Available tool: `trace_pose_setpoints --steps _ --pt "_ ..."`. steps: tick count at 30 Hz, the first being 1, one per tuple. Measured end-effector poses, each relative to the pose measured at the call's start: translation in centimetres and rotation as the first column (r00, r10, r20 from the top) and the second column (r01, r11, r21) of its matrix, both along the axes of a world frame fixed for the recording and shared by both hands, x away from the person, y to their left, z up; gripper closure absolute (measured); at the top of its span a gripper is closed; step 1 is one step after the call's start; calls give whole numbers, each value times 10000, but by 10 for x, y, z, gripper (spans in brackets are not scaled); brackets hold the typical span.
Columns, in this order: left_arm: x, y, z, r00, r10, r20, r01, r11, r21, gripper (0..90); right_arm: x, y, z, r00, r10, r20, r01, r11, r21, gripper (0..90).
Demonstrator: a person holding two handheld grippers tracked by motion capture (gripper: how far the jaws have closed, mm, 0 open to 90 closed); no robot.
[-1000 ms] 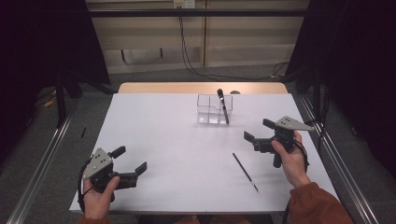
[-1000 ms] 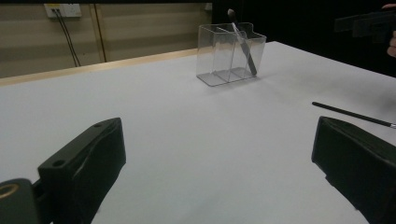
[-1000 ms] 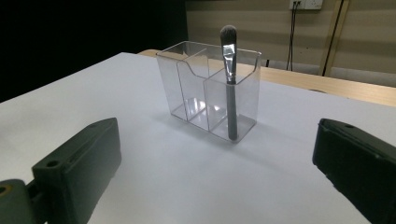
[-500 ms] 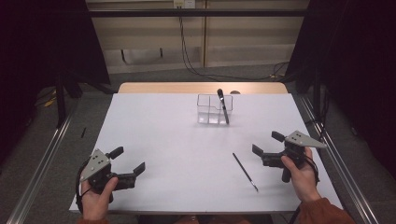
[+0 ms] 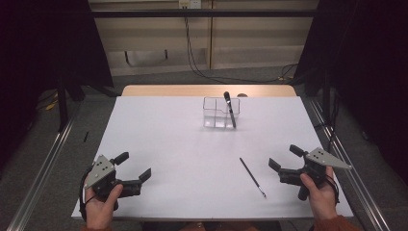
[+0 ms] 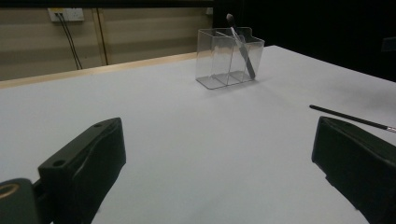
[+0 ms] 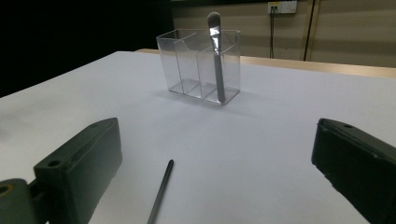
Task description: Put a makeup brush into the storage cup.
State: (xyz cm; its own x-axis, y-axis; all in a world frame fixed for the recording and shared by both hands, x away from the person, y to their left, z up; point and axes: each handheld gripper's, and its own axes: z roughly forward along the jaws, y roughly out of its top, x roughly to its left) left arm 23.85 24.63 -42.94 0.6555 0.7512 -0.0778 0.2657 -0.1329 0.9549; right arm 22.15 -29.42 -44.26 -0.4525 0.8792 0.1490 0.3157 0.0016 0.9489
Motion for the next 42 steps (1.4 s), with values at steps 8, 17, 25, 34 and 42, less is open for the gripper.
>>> trace_pose_setpoints --steps 8,17,25,34,42 --pt "-2 0 -1 10000 57 -29 -57 9999 -114 29 -9 0 -4 9999 -8 -124 7 9999 -127 12" --pt "-2 -2 -1 10000 -42 -35 42 10000 26 28 -13 -1 -6 9998 43 -193 -44 10000 -75 14" --pt "0 1 -2 9999 29 -111 -29 10000 21 26 -8 2 -4 9996 100 -253 -101 9999 -65 12" --pt "-1 -3 -1 10000 -10 -46 11 9998 177 26 4 17 -4 9959 813 -384 -825 9961 -310 6" --pt "1 -2 -1 10000 15 -59 -13 9998 199 26 18 29 -7 9876 1367 -772 -1418 9878 -651 12"
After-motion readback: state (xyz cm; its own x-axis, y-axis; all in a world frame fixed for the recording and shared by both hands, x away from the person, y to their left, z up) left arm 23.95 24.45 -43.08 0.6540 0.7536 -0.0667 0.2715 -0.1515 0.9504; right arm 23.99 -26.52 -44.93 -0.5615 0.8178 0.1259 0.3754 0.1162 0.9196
